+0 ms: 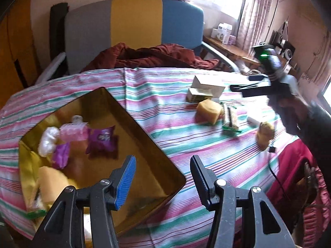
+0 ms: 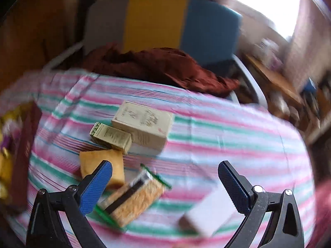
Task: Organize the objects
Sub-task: 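Grasp the large cream box with the right tool while the left grasps the small green box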
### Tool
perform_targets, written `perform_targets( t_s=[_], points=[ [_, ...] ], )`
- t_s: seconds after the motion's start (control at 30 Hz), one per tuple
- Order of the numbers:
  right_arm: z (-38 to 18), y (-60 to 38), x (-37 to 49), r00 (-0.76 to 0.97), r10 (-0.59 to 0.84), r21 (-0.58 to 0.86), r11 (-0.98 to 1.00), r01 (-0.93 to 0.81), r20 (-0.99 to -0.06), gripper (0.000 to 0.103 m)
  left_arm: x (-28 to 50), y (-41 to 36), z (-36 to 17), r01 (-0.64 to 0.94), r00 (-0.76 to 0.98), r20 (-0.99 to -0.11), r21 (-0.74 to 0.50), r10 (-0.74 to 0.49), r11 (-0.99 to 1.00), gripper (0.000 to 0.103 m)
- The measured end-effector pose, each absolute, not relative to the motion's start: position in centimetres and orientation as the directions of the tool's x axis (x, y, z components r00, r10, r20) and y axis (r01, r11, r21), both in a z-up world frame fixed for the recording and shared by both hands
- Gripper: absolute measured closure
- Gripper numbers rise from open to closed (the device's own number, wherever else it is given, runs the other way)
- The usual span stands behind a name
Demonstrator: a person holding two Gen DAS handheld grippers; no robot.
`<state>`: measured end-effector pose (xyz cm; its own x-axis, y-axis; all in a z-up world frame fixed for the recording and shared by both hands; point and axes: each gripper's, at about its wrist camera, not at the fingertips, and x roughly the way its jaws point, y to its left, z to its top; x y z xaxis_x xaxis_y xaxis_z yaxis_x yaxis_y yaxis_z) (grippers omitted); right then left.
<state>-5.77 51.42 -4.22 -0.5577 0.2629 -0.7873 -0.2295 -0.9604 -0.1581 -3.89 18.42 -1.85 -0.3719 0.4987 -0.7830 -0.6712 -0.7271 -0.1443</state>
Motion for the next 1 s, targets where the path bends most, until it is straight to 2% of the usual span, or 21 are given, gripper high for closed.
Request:
perform_targets(
  t_s=[0.23,0.47,0.53,0.57,0.73,0.9,1.0],
  points=[
    [-5.9,51.0,-13.2,-0.452,0.261,-0.342,-0.933,0.107,-0.853,0.0,-5.8,20.1,-2.6,-0.679,-0.318,-0.797,-0.186,0.514,-0.71,0.047],
    [-9.4,50.4,-18.2,-0.336,0.245,-0.356,-0.876,0.325,-0.909,0.0,-7.7,22.0,-3.7,-0.684,-0.267,-0.823,-0.205,0.502,-0.7,0.047],
    [-9.1,51.0,-18.9,-0.345,0.21,-0.321,-0.896,0.306,-0.915,0.014,-8.2,22.6,-3.8,-0.686,-0.251,-0.826,-0.217,0.506,-0.695,0.047],
    [-9.0,51.4,-19.2,-0.331,0.189,-0.292,-0.91,0.295,-0.925,0.036,-8.4,23.1,-3.7,-0.692,-0.249,-0.825,-0.216,0.508,-0.689,0.047],
    [-9.4,52.3,-17.9,-0.321,0.149,-0.243,-0.929,0.278,-0.935,0.045,-9.6,25.7,-3.7,-0.713,-0.243,-0.841,-0.184,0.484,-0.677,0.047],
    [-8.9,55.0,-14.7,-0.347,0.198,-0.241,-0.967,0.084,-0.917,0.049,-11.6,29.2,-3.7,-0.711,-0.22,-0.855,-0.19,0.47,-0.677,0.047],
    [-8.9,56.2,-12.3,-0.365,0.237,-0.242,-0.97,-0.033,-0.9,0.049,-13.1,31.7,-4.3,-0.68,-0.16,-0.87,-0.245,0.467,-0.691,0.047]
  ],
)
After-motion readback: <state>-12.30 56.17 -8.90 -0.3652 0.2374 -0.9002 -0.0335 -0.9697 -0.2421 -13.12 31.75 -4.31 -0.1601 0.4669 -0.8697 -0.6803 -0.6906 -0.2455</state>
